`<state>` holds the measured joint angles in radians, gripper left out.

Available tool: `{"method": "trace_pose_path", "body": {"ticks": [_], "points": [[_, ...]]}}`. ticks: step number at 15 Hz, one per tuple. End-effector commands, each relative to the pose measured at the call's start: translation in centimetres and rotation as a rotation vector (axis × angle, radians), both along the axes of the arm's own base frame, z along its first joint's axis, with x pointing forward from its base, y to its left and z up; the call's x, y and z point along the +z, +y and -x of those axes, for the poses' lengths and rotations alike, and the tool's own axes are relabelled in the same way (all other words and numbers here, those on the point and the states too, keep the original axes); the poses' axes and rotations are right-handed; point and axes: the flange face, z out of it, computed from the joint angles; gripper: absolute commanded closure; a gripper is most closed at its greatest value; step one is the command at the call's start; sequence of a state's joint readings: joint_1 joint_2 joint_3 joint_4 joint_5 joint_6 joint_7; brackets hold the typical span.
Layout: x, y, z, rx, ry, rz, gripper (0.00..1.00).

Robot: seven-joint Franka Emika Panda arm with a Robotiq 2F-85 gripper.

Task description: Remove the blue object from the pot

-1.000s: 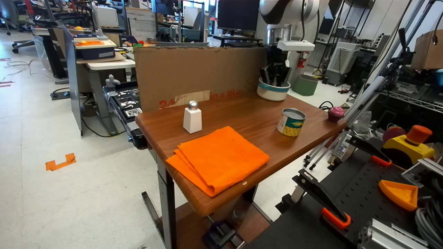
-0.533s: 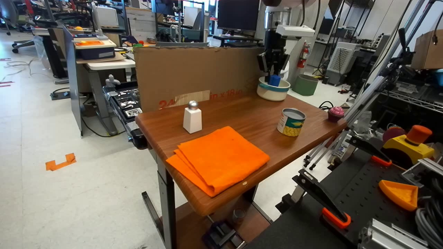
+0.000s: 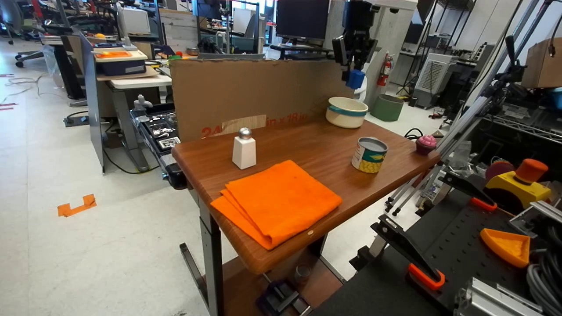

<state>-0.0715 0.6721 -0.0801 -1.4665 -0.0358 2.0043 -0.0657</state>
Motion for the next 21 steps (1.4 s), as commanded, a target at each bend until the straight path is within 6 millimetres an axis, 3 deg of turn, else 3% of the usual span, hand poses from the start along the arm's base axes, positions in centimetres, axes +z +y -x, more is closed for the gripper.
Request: {"method": "trace_pose_path", "body": {"ticks": [1,5,7,11,19,20,21], "points": [[-0.3,1.8,4.0,0.016,0.067,-0.037,0.85],[-4.2,1.1,9.9,0.014,0.178,-0.024,0.85],[-6.4,1.0,11.7,0.001,0.208,-0.017,0.85],[-10.2,0.0,13.0,-0.032,0.220,0.010,0.85],[-15.0,-3.1,14.4,-0.023,0.217,0.130,0.85],[-14.9,-3.3,14.6,-0.020,0.220,0.133,0.35],[-14.7,-3.3,14.7,-0.015,0.226,0.129,0.34]]}}
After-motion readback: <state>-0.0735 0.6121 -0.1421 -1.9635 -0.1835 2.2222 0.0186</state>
